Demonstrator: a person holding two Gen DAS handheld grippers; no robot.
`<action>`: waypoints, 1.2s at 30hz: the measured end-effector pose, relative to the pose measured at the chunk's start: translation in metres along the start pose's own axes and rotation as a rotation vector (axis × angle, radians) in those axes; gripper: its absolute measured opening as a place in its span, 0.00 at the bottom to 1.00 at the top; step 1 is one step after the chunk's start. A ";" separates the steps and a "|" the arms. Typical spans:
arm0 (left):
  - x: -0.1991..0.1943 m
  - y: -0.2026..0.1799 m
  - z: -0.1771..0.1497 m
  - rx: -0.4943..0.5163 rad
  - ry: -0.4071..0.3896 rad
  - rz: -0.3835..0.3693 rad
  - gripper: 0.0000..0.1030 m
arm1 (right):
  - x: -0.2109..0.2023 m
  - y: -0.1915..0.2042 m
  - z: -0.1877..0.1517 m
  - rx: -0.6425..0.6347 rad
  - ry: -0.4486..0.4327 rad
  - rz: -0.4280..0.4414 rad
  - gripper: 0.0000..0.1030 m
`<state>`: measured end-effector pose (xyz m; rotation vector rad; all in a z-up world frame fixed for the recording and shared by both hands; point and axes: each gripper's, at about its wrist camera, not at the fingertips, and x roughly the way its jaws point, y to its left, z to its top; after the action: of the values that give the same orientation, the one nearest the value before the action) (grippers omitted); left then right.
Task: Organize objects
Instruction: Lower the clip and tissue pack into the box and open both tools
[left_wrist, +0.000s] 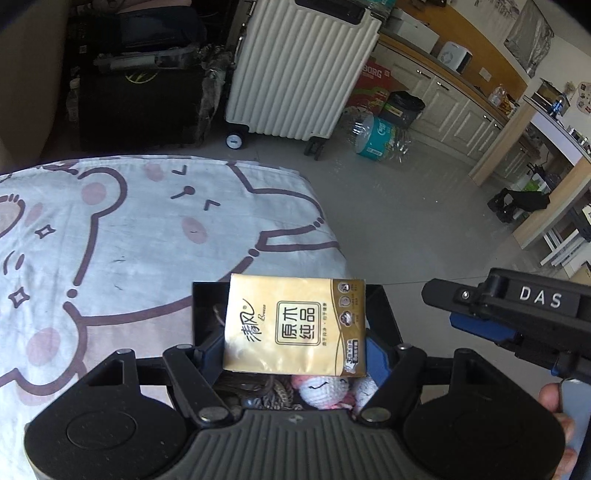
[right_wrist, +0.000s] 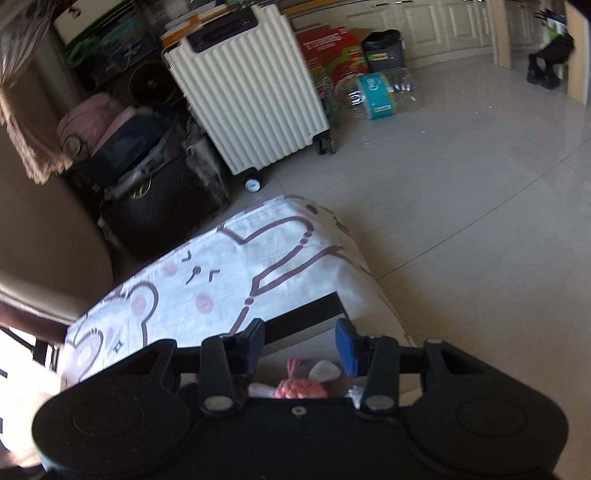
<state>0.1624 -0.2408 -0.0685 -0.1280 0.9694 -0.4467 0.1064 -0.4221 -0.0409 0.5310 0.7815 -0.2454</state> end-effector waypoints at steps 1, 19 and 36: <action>0.005 -0.004 -0.001 0.003 0.008 -0.008 0.72 | -0.002 -0.003 0.001 0.006 -0.006 0.001 0.43; 0.048 -0.014 0.004 -0.040 -0.003 -0.042 0.94 | 0.007 -0.017 0.005 -0.007 -0.016 -0.032 0.43; 0.005 0.023 0.010 -0.043 -0.035 0.066 0.93 | 0.000 0.004 -0.006 -0.072 -0.015 -0.047 0.43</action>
<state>0.1805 -0.2227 -0.0735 -0.1414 0.9466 -0.3618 0.1044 -0.4159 -0.0427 0.4426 0.7856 -0.2637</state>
